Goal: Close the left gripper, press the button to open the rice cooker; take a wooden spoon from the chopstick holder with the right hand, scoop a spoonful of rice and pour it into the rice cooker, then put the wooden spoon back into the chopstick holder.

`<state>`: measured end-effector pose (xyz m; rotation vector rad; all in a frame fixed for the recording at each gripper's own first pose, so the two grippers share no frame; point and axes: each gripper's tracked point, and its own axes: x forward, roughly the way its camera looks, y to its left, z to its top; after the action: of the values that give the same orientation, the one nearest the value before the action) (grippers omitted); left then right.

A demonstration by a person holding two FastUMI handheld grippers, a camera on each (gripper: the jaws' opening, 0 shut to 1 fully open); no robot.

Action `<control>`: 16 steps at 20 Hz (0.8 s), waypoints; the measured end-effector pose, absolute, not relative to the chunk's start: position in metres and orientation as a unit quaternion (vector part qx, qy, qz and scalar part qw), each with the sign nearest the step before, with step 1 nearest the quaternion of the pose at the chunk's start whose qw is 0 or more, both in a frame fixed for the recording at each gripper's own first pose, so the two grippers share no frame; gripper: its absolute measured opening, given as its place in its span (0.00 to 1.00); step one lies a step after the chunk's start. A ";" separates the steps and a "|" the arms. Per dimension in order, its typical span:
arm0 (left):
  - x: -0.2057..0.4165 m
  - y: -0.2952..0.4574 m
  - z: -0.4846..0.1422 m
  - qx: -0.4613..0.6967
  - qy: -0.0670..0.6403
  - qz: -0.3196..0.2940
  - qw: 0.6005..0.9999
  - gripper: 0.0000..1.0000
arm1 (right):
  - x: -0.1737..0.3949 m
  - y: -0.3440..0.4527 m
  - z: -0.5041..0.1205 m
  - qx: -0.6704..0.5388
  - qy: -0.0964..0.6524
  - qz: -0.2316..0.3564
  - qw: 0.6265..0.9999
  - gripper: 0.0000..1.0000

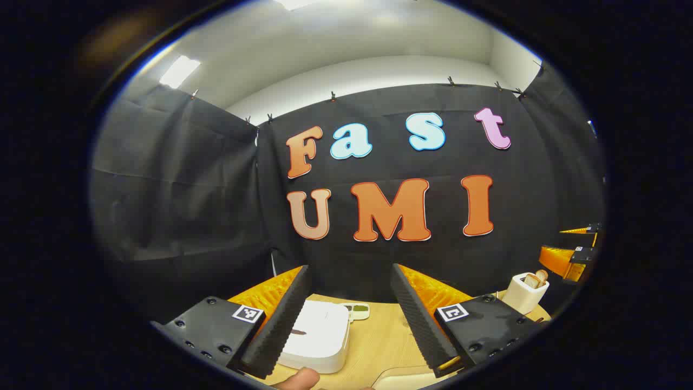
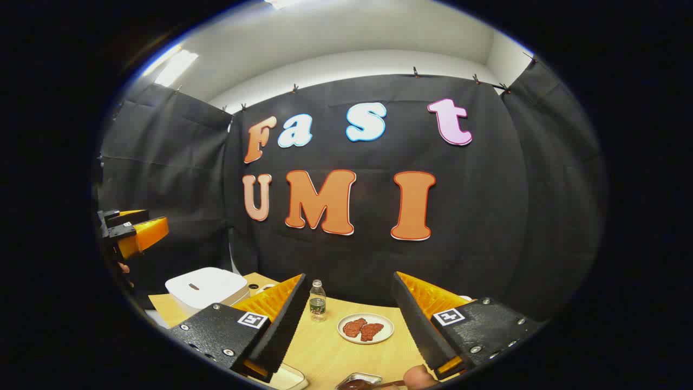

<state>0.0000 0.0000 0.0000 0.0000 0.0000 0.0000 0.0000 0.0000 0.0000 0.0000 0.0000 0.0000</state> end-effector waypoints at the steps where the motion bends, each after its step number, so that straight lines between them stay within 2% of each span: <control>1: 0.007 0.005 0.003 0.006 -0.005 -0.010 1.000 1.00 | 0.004 0.014 0.006 0.007 -0.004 -0.004 1.000 0.95; 3: 0.018 0.017 0.003 0.014 -0.010 -0.027 0.999 0.96 | 0.010 0.039 0.013 0.008 -0.011 -0.010 1.000 0.95; 8: 0.039 0.042 0.000 0.005 -0.015 -0.066 0.998 1.00 | 0.023 0.080 0.029 -0.009 -0.027 -0.044 0.999 0.95; 9: 0.044 0.046 -0.002 -0.001 -0.011 -0.071 0.997 0.96 | 0.024 0.086 0.031 -0.005 -0.027 -0.053 0.998 0.95; 10: 0.047 0.046 -0.004 -0.009 -0.006 -0.080 0.997 0.97 | 0.026 0.090 0.033 -0.001 -0.026 -0.058 0.998 1.00; 11: 0.050 0.048 -0.001 -0.019 -0.004 -0.085 0.996 0.98 | 0.025 0.093 0.036 0.002 -0.027 -0.062 0.998 1.00; 12: 0.053 0.048 0.001 -0.030 -0.004 -0.088 0.996 0.99 | 0.025 0.094 0.039 0.002 -0.027 -0.063 0.998 0.95; 15: 0.052 0.047 0.002 -0.035 -0.004 -0.077 0.996 1.00 | 0.022 0.092 0.040 -0.013 -0.025 -0.050 0.998 0.95; 16: 0.051 0.045 0.000 -0.031 0.000 -0.067 0.997 0.96 | 0.022 0.087 0.040 -0.024 -0.025 -0.048 0.998 0.96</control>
<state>0.0505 0.0454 0.0000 -0.0618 0.0002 -0.1342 0.0215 0.0872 0.0403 -0.0478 -0.0505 -0.0963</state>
